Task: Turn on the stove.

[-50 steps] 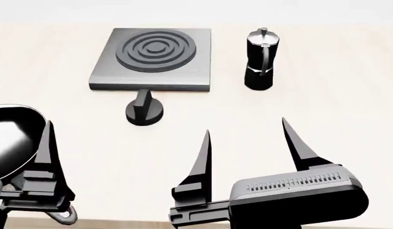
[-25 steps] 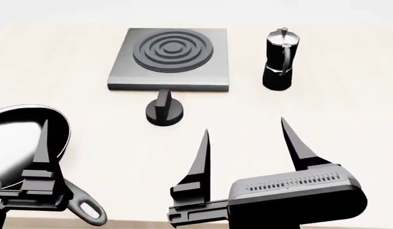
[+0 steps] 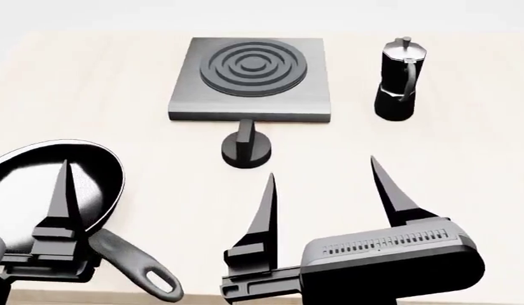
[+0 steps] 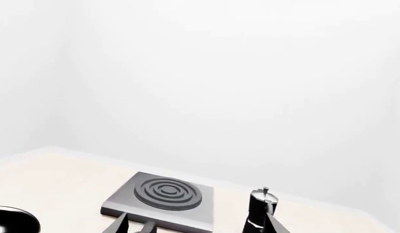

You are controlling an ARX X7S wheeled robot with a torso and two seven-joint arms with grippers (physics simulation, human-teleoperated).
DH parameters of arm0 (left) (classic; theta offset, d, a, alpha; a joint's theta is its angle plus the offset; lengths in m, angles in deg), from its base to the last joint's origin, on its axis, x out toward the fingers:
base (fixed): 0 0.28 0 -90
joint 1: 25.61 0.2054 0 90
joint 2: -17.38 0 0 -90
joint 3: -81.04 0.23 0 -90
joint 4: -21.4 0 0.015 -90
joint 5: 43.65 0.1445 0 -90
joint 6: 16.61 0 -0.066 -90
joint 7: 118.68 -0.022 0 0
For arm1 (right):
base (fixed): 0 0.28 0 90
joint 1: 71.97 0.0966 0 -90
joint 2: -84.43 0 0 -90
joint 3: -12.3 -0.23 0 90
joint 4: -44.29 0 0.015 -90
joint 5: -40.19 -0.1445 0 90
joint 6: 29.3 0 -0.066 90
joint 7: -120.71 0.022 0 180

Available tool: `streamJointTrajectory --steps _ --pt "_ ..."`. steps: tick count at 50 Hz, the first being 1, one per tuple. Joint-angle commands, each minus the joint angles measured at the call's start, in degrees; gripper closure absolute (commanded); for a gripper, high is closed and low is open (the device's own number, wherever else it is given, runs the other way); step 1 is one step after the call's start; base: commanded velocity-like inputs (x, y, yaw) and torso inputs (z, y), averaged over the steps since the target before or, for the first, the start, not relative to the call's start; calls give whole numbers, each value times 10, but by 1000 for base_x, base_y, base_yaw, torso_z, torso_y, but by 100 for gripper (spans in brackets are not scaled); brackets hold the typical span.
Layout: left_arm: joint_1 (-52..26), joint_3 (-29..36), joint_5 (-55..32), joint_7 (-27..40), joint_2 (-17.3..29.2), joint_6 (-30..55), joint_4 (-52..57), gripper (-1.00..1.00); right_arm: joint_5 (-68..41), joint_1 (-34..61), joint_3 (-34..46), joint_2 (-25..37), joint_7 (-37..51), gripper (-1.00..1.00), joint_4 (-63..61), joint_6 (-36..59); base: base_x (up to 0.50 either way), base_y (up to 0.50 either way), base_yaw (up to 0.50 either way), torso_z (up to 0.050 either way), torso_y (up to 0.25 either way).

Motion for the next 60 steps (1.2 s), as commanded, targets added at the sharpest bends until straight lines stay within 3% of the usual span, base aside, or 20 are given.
streamJointTrajectory --steps 1,32,60 --pt "0 4 -5 5 4 -1 0 -100 -3 1 4 2 3 -100 3 -2 0 152 0 0 0" --pt "1 11 -14 19 14 -9 -6 -100 -14 2 11 10 8 -100 7 -5 0 149 0 0 0" --pt "1 23 -14 29 24 -21 -17 -100 -33 0 0 8 12 -100 16 -13 62 0 0 0 0"
